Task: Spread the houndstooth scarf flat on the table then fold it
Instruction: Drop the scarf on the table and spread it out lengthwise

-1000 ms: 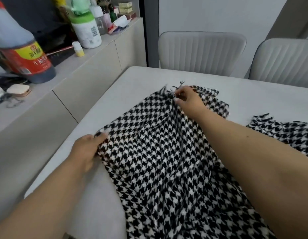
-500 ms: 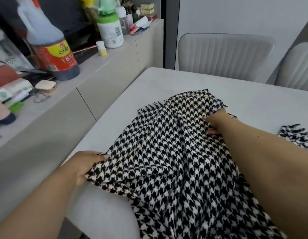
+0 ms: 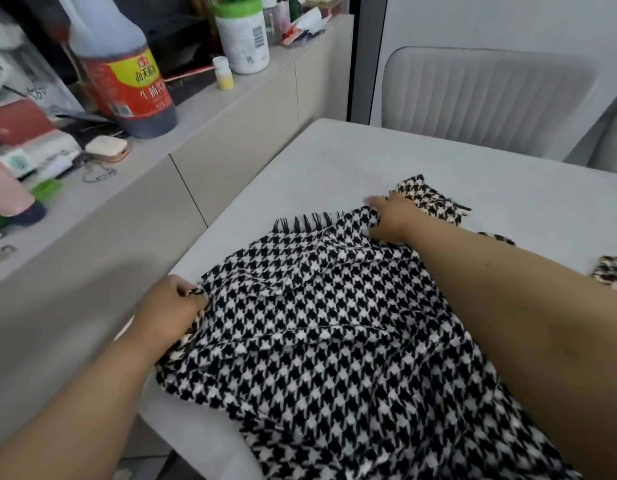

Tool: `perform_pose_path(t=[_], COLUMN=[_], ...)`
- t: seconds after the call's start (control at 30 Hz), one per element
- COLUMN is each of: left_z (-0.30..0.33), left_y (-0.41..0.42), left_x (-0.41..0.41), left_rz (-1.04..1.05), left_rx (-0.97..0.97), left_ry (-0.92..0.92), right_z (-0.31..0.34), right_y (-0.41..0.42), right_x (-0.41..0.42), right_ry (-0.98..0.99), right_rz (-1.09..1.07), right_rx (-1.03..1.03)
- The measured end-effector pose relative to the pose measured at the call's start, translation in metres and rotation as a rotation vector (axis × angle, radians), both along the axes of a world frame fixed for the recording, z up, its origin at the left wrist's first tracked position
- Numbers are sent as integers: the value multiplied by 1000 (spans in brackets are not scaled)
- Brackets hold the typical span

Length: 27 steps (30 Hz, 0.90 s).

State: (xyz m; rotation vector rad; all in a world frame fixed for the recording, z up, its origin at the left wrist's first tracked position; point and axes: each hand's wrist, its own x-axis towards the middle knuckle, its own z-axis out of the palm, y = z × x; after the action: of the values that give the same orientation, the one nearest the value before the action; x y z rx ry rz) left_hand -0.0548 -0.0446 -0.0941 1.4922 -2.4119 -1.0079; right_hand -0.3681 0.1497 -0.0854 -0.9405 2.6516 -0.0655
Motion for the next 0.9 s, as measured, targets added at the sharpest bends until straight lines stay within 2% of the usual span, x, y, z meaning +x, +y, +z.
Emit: perform_pose_path(t=[0.07,0.2,0.23,0.27,0.37,0.4,0.47,0.53,0.57,0.6,0.67,0.73,0.77,0.8,0.83,0.9], left_z=[-1,-7,-9,-9,-8,-8,-8,-9,-9,-9,-11,-12,-13,-14,-13,-8], left_y=[7,9,7,7,5,4,4,4,5,6,8,10,9,8,7,2], left_x=[-5,-5,-4,-3,-1,0,0,0,0,0,0,0,1,2,2,0], left_rz=[-11,-57,-52,-46,-54,-57,-54,-62,-65,-62,-57,-58,-63,-64,-53,33], left_rx=[41,54,46,47,48,41,23,15,19,25,31,30,33,37,30,-50], left_ry=[39,43,50,59,83,89,98,115,119,124,142,143,140,134,135,190], right_z=[-13,-6,-1,7,34,37,39,28,23,19,4,-8,-11,-11,-6,19], right_y=[-1,15,21,28,44,48,45,33,26,21,20,26,27,25,21,5], right_x=[-1,-1,-2,-1,10,10,8,7,9,12,14,12,8,3,-2,-14], right_ry=[30,203,221,200,-115,-136,47,177,123,22,-68,-23,-26,-56,-135,-350], right_rz=[-15,-24,-3,37,15,-32,-76,-107,-116,-119,-101,-83,-96,-135,-208,-371], right_rx=[1,-523,-571,-524,24,139,82,-216,-317,-325,-136,83,126,91,-73,-703])
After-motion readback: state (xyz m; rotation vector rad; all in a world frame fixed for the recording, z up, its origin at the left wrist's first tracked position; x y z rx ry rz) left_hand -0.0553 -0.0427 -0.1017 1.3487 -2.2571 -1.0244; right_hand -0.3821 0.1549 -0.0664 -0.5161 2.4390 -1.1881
